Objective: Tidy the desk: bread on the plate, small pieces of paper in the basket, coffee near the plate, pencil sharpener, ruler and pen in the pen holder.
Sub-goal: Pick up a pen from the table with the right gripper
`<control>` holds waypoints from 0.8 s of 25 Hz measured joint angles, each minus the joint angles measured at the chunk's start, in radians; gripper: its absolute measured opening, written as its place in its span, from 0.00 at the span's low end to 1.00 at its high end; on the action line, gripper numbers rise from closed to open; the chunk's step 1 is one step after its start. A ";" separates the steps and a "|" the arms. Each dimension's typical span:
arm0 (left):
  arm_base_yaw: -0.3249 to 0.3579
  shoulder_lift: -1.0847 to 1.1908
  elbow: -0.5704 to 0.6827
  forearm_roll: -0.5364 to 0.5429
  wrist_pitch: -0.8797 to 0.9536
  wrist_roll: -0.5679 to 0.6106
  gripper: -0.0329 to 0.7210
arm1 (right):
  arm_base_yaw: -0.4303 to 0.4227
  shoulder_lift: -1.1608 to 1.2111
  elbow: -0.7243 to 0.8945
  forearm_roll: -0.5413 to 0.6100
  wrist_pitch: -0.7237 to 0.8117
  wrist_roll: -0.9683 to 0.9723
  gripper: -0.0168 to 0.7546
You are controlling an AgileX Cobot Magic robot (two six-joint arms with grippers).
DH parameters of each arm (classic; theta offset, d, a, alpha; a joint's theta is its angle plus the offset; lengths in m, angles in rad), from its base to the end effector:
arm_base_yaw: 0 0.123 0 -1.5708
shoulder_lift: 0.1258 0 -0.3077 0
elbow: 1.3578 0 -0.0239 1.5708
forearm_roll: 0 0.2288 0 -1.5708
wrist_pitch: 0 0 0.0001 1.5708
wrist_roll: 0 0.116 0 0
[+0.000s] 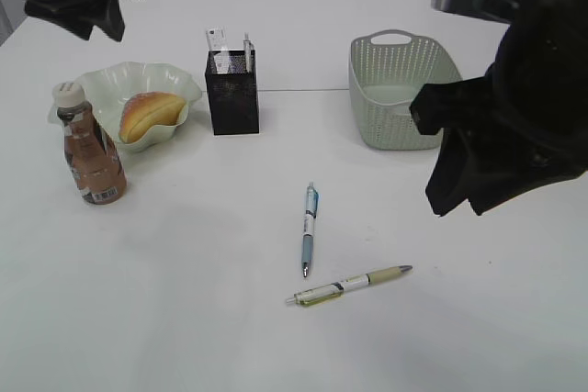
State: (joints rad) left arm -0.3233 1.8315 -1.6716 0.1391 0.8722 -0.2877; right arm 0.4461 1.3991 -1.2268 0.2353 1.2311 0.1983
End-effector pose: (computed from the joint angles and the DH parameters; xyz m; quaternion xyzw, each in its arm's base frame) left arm 0.3963 -0.1198 0.3220 0.0430 0.9485 -0.0310 0.3123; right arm 0.2103 0.1288 0.3255 -0.0972 0.9806 0.1488 0.0833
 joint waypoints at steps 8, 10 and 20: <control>0.000 -0.072 0.000 -0.063 0.353 0.076 0.38 | 0.000 0.129 -0.073 -0.001 0.000 0.009 0.36; 0.000 -0.087 0.000 -0.075 0.361 0.080 0.37 | 0.000 0.176 -0.105 -0.001 0.002 0.009 0.36; 0.000 -0.141 0.000 -0.089 0.365 0.082 0.37 | 0.000 0.287 -0.196 0.007 -0.001 0.028 0.36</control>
State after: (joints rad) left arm -0.3233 1.6904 -1.6716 0.0498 1.2372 -0.2054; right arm 0.4461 1.6863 -1.4226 0.2428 1.2299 0.2259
